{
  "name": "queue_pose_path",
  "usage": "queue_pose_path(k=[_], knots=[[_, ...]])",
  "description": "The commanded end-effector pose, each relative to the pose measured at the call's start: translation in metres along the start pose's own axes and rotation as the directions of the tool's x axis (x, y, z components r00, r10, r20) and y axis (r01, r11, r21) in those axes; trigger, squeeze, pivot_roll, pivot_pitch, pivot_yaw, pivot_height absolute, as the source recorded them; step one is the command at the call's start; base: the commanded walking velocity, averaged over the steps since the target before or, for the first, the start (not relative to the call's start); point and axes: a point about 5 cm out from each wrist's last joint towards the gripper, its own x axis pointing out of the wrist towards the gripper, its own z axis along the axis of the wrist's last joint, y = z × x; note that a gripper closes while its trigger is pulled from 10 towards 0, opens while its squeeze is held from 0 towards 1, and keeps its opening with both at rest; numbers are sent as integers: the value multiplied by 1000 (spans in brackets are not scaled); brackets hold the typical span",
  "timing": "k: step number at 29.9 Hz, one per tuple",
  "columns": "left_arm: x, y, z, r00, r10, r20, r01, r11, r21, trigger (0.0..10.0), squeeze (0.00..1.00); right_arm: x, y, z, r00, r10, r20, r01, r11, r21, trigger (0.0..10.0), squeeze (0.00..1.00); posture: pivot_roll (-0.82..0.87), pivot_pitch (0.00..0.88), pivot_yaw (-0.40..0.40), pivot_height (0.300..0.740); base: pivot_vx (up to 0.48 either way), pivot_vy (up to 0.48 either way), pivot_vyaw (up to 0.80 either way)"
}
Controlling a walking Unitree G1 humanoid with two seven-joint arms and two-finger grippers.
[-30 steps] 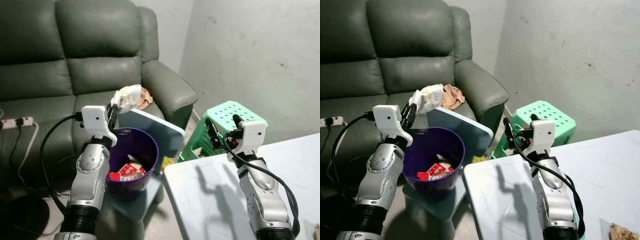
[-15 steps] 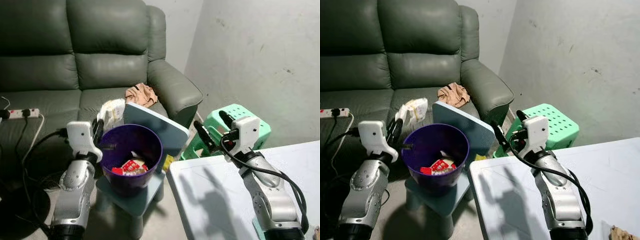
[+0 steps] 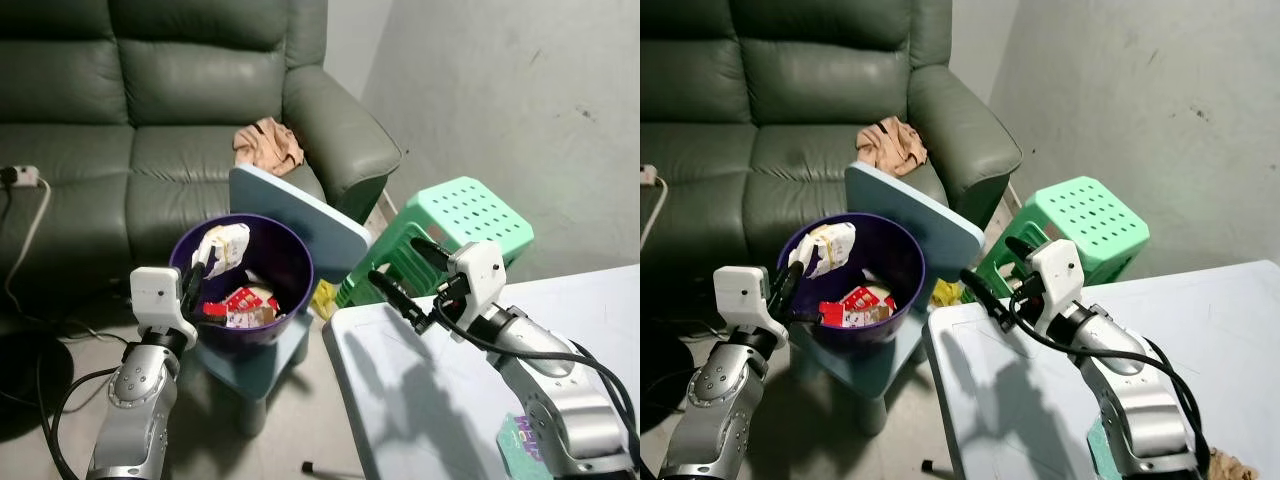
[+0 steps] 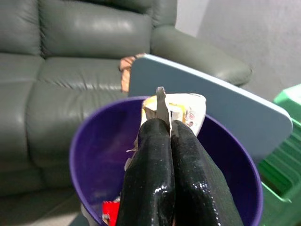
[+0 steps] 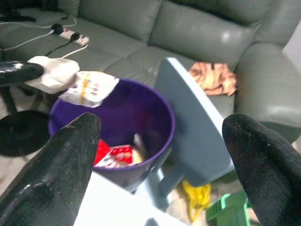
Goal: Picking trash to rubbish bin
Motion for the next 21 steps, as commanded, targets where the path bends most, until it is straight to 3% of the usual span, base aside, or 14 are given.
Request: queue_pose_path(k=[1, 12, 21], knots=[[-1, -5, -5, 999, -37, -18, 37, 999, -2, 10000, 0, -8, 0, 4, 1000, 14, -18, -14, 1000, 2, 10000, 0, -1, 284, -256, 740, 0, 0, 0], [4, 4, -8, 996, -85, -32, 85, 996, 20, 10000, 0, -23, 0, 18, 1000, 2, -26, 0, 998, 56, 10000, 0, -50, 320, -296, 740, 0, 0, 0], [12, 14, -3, 995, -93, -17, 94, 995, 44, 10000, 0, -29, 9, 30, 998, 61, -3, -60, 992, 114, 10000, 0, -55, 317, -306, 740, 0, 0, 0]])
